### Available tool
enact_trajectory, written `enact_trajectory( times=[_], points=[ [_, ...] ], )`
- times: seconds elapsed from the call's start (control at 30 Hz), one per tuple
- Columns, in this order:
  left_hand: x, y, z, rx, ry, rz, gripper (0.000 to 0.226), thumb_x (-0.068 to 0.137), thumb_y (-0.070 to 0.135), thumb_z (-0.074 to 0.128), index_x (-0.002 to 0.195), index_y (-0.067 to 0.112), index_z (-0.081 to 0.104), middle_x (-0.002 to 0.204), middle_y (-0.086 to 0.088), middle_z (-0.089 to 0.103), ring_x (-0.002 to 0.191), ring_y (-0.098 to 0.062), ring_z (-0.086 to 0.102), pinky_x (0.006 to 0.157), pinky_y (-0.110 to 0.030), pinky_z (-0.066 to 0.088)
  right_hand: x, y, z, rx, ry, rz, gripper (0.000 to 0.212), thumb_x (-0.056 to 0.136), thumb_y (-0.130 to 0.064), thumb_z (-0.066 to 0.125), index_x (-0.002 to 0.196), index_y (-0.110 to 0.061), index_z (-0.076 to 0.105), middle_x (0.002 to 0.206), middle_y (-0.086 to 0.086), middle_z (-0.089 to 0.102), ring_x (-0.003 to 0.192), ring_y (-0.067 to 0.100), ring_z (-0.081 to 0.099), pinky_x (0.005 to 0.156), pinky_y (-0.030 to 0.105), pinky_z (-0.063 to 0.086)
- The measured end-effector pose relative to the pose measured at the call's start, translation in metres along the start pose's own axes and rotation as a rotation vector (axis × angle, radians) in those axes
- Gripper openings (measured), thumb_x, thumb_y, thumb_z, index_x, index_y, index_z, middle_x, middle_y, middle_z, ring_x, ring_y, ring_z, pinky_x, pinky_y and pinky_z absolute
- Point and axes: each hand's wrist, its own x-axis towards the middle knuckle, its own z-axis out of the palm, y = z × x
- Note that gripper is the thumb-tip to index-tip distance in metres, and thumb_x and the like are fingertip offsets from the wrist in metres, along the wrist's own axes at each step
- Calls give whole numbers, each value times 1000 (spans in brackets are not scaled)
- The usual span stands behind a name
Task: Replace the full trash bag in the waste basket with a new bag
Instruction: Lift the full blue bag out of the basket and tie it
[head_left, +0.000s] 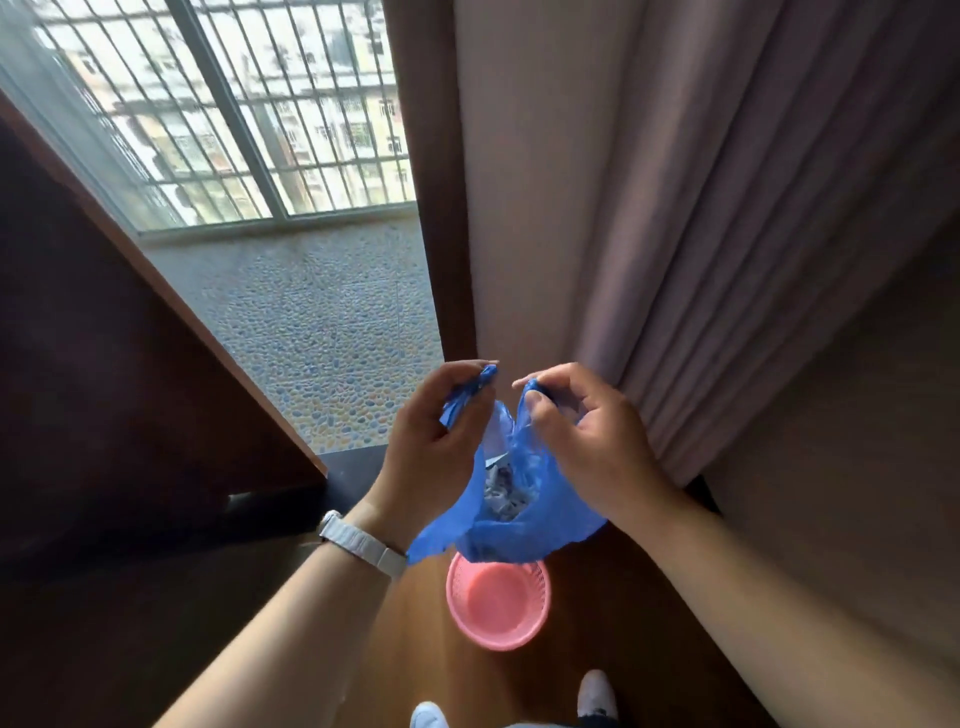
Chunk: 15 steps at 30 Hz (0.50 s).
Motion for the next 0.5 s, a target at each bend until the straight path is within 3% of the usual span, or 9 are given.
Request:
enact_trajectory(
  times=[0.1, 0.2, 0.37, 0.5],
  points=[
    [9, 22, 1, -30, -10, 29, 11, 84, 36, 60, 93, 36, 68, 91, -2, 71, 88, -15, 64, 84, -32, 50, 7, -24, -7, 104, -8, -26, 11, 87, -24, 58, 93, -23, 67, 87, -11, 71, 85, 2, 66, 79, 24, 50],
    [11, 37, 0, -141, -37, 12, 20, 84, 36, 58, 97, 27, 69, 89, 4, 71, 83, -15, 64, 81, -29, 51, 11, -39, -11, 173, -27, -51, 22, 86, -26, 54, 103, -25, 67, 96, -9, 72, 93, 5, 67, 84, 23, 50],
    [11, 50, -2, -209, -73, -4, 25, 88, 16, 52, 91, 29, 73, 82, 6, 70, 74, -14, 60, 72, -27, 50, 14, -43, -11, 173, -76, -50, 29, 89, -31, 53, 115, -37, 63, 102, -3, 70, 93, 17, 68, 83, 47, 56],
    [10, 51, -3, -141, -121, 48, 11, 89, 13, 55, 92, 14, 65, 75, 7, 65, 66, -10, 56, 65, -23, 47, 14, -49, -1, 225, -97, -53, 30, 85, -32, 55, 112, -37, 66, 101, -2, 71, 93, 20, 68, 84, 49, 56]
  ],
)
